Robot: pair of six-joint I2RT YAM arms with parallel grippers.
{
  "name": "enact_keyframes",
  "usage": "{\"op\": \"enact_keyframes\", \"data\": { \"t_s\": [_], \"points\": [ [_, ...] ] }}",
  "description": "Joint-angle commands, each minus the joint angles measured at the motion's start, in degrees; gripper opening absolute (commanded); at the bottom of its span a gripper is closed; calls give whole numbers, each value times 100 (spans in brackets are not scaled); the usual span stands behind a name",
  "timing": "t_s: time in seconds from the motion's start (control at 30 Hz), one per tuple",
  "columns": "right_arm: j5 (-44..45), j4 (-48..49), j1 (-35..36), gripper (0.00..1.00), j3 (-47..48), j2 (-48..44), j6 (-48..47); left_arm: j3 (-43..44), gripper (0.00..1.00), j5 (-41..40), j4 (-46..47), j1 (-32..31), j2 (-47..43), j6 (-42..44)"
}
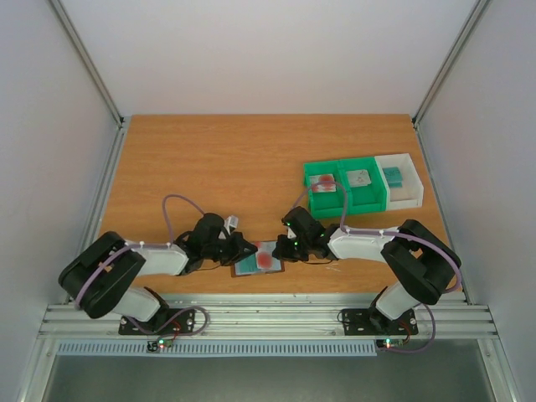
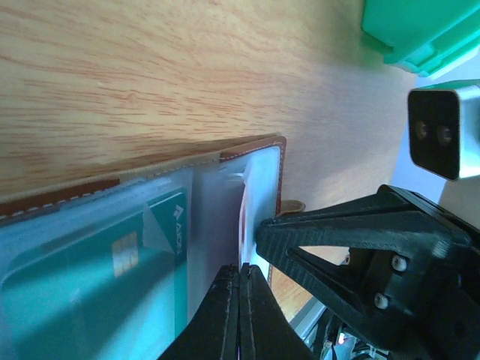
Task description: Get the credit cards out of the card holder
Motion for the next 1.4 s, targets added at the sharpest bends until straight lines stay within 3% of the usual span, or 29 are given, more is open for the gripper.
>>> {"op": "enact_keyframes", "data": {
  "t_s": [0.0, 0.47, 0.63, 0.77, 1.03, 1.17, 1.37],
  "points": [
    [177, -236, 0, 5, -87, 123, 27, -75, 0, -303, -735, 53, -576, 328],
    [-128, -94, 3, 9, 39, -393, 112, 1, 0, -1067, -2782, 153, -2534, 717],
    [-547, 656, 5, 20, -295, -1156, 541, 59, 0, -1113, -3059, 161, -3355, 531],
    [-849, 1045, 8, 34, -425, -1713, 840, 139, 0, -1082, -3101, 166, -3826, 373],
    [-1635, 2694, 60, 55, -662, -1549, 1704, 148, 1, -863, -2588, 167, -4449, -146],
    [-1711, 2808, 162, 54, -580, -1486, 1748, 118, 0, -796, -2279, 166, -4627, -367],
    [-1838, 3032, 192, 43, -565, -1528, 1877, -15, 0, -716, -1826, 157, -4766, -695]
  ]
}}
